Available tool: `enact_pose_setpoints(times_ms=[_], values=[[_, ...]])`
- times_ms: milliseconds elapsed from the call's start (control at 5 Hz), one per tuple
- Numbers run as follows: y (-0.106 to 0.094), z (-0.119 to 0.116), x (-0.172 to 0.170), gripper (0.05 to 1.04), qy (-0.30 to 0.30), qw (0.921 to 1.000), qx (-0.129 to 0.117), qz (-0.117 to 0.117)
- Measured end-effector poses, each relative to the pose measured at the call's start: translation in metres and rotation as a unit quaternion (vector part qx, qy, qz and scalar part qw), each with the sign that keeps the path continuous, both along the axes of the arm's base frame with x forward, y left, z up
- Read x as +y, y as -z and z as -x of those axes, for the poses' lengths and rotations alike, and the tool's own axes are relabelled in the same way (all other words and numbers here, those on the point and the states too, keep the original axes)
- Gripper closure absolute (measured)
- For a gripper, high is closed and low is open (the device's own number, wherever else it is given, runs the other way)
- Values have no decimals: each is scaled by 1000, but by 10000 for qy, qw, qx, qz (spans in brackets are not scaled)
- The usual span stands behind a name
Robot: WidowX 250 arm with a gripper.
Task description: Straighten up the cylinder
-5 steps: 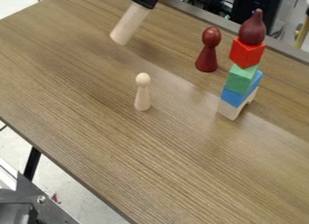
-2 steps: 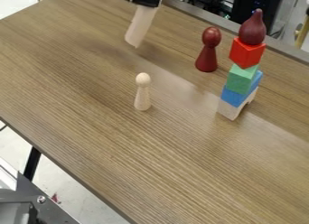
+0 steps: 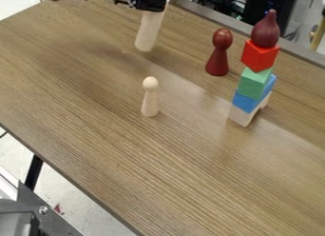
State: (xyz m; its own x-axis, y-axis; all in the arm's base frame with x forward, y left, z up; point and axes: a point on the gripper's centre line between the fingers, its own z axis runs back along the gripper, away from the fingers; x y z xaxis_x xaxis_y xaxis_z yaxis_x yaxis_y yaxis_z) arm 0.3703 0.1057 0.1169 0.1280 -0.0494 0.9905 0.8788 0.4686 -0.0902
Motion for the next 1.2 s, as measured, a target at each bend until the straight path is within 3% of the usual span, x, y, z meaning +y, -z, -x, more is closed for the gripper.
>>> enact_pose_setpoints(times_ms=[200, 600, 800, 1000, 1200], values=[[15, 1, 2, 528, 7, 9993, 79, 354], [21, 2, 8, 528, 6, 9975, -122, 700], [24, 3, 11, 528, 4, 9963, -344, 790], [26, 6, 14, 528, -4, 9967, -412, 698], [29, 10, 15, 459, 10, 9969, -455, 641]])
